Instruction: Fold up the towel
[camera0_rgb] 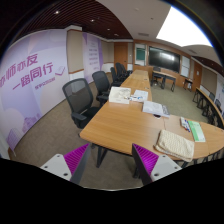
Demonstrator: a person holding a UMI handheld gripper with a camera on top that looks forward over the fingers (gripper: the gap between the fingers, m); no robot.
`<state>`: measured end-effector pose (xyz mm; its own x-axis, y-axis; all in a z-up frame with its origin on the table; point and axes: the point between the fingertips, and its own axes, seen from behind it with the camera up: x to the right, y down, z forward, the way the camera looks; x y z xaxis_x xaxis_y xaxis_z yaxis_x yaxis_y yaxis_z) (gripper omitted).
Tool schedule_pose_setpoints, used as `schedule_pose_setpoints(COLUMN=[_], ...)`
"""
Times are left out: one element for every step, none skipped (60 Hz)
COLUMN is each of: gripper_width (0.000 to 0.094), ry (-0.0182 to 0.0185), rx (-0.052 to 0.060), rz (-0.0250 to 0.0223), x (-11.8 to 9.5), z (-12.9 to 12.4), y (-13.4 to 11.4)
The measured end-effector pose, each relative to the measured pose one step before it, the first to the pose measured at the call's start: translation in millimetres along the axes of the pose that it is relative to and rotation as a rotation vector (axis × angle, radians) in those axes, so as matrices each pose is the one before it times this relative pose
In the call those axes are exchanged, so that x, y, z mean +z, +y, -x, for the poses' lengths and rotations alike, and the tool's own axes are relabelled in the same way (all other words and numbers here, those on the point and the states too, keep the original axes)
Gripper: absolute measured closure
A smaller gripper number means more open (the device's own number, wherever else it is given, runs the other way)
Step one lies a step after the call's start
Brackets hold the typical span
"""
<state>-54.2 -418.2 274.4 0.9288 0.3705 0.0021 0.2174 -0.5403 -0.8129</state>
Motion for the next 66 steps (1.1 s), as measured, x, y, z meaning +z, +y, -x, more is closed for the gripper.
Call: schedule_pose_setpoints(gripper_width=[0.0079, 0.0081, 0.0083, 0.0079, 0.0080, 0.0080, 0.0080, 0.0082, 0.0081, 0.0080, 0.0081, 0.0079, 0.0078, 0.0079, 0.0080, 0.0079, 0.0080, 0.0078, 0.0076, 0.0076, 0.0076, 0.0077, 0.0077, 0.0075, 0.0076, 0.0077, 0.0081, 0.0084, 0.0084, 0.0084, 0.0083, 0.0086, 0.0085, 0.0087, 0.0088, 0.0091, 0.0092, 0.0095, 0.0097, 0.0106, 0.0115, 0.0127, 0.0147, 0.0177, 0.0221, 0.0273, 0.0334, 0.0396, 0.0457, 0.0517, 0.0575, 0.0621, 0.0658, 0.0700, 0.0752, 0.0799, 0.0819, 0.0822, 0.0835, 0.0851, 0.0857, 0.0865, 0.0871, 0.0879, 0.0885, 0.0893], ry=[0.00193, 0.00169, 0.00149, 0.00221, 0.00277, 0.00413, 0.00549, 0.00619, 0.00665, 0.01112, 0.00986, 0.01136, 0.01340, 0.01540, 0.01721, 0.01770, 0.01604, 0.01769, 0.01621, 0.01775, 0.01944, 0.01821, 0.01783, 0.01667, 0.01589, 0.01489, 0.01561, 0.01561, 0.01452, 0.01217, 0.00907, 0.00654, 0.00585, 0.00636, 0.00666, 0.00508, 0.00433, 0.00152, 0.00380, 0.00390, 0.00427, 0.00308, 0.00279, 0.00086, 0.00090, 0.00035, 0.00419, 0.01002, 0.01492, 0.01690, 0.01590, 0.01139, 0.00784, 0.00685, 0.01282, 0.01723, 0.01449, 0.00182, 0.00473, 0.00832, 0.00887, 0.00612, 0.00544, 0.00437, 0.00136, -0.00432], rx=[0.0040, 0.0048, 0.0053, 0.0054, 0.0058, 0.0060, 0.0062, 0.0066, 0.0066, 0.0064, 0.0067, 0.0071, 0.0075, 0.0075, 0.0077, 0.0082, 0.0094, 0.0102, 0.0103, 0.0096, 0.0090, 0.0104, 0.0112, 0.0112, 0.0101, 0.0087, 0.0079, 0.0061, 0.0058, 0.0046, 0.0053, 0.0042, 0.0034, 0.0032, 0.0035, 0.0036, 0.0020, 0.0016, -0.0001, 0.0002, -0.0004, -0.0011, -0.0013, -0.0012, -0.0009, 0.0011, 0.0044, 0.0025, 0.0001, -0.0029, -0.0062, -0.0094, -0.0121, -0.0116, -0.0123, -0.0125, -0.0108, -0.0074, -0.0094, -0.0129, -0.0138, -0.0118, -0.0096, -0.0060, -0.0019, 0.0029], rz=[0.00478, 0.00459, 0.00422, 0.00492, 0.00478, 0.00508, 0.00507, 0.00224, 0.00355, 0.01068, 0.00441, 0.00274, 0.00230, 0.00204, 0.00260, 0.00198, 0.00304, -0.00162, -0.00394, -0.00142, 0.00213, 0.00122, 0.00018, -0.00070, -0.00121, -0.00031, -0.00026, 0.00227, 0.00077, 0.00079, -0.00005, 0.00165, 0.00256, 0.00311, 0.00348, 0.00414, 0.00363, 0.00462, 0.00381, 0.00454, 0.00755, 0.00947, 0.00963, 0.00874, 0.00960, 0.00874, 0.00538, 0.00826, 0.00773, 0.00692, 0.00426, 0.00053, -0.00505, -0.01050, -0.00307, 0.00095, -0.00005, -0.00112, -0.00090, -0.00243, -0.00375, -0.00262, -0.00150, -0.00099, 0.00029, 0.00043], x=[0.50, 1.21, 2.27, 4.36, 9.76, 7.67, 8.63, 16.80, 24.29, -18.43, 9.58, 9.66, 10.37, 10.46, 10.59, 10.82, -2.09, 15.67, 18.73, 13.40, 7.47, 12.18, 12.13, 12.22, 11.94, 11.76, 13.41, 7.24, 10.31, 10.12, 13.17, 9.34, 8.91, 8.63, 8.04, 7.74, 10.05, 6.59, 8.21, 7.04, 6.71, 6.17, 5.89, 4.13, 5.72, 4.32, 3.63, 2.87, 3.47, 2.78, 2.23, 1.71, 0.66, 0.17, 0.29, 0.25, -0.02, 0.50, -0.18, -0.02, -0.01, 0.17, -0.06, -0.20, -0.67, -0.74], z=[-0.95, -1.23, -1.56, -3.17, -5.79, -5.74, -6.48, -9.49, -13.39, 2.76, -8.53, -9.37, -9.99, -10.73, -11.49, -11.24, -9.31, -10.81, -11.47, -10.76, -10.82, -10.66, -10.19, -9.56, -9.06, -8.48, -10.51, -6.68, -6.71, -5.97, -5.15, -4.35, -4.09, -3.94, -3.81, -2.93, -0.80, -2.45, -2.70, -1.80, -1.44, -1.11, -0.55, 0.73, -0.47, -0.25, -0.13, -2.45, -3.13, -3.79, -3.41, -2.34, -1.28, -1.14, -2.43, -3.28, -2.34, -1.45, 2.13, -0.54, -0.45, 0.25, 0.02, 0.20, 0.51, 1.22], y=[1.58, 1.54, 1.36, 1.77, 1.94, 2.49, 3.13, 4.72, 3.06, 1.69, 2.07, 1.62, 1.19, 1.14, 1.37, 0.75, 0.40, 0.02, 0.41, -0.10, -0.84, 0.09, -0.45, -0.87, -1.08, -1.24, -2.22, -0.87, -1.48, -1.44, -1.72, -1.36, -1.09, -0.95, -0.79, -0.38, -0.26, -0.69, -1.20, -0.06, 0.86, 1.61, 1.88, 2.28, 1.47, 2.16, 3.04, 2.13, 2.44, 2.27, 2.04, 1.35, -0.27, -1.86, 0.01, 0.87, 0.39, -1.41, 0.67, 0.00, -0.32, -0.05, 0.17, -0.05, 0.00, -1.83])
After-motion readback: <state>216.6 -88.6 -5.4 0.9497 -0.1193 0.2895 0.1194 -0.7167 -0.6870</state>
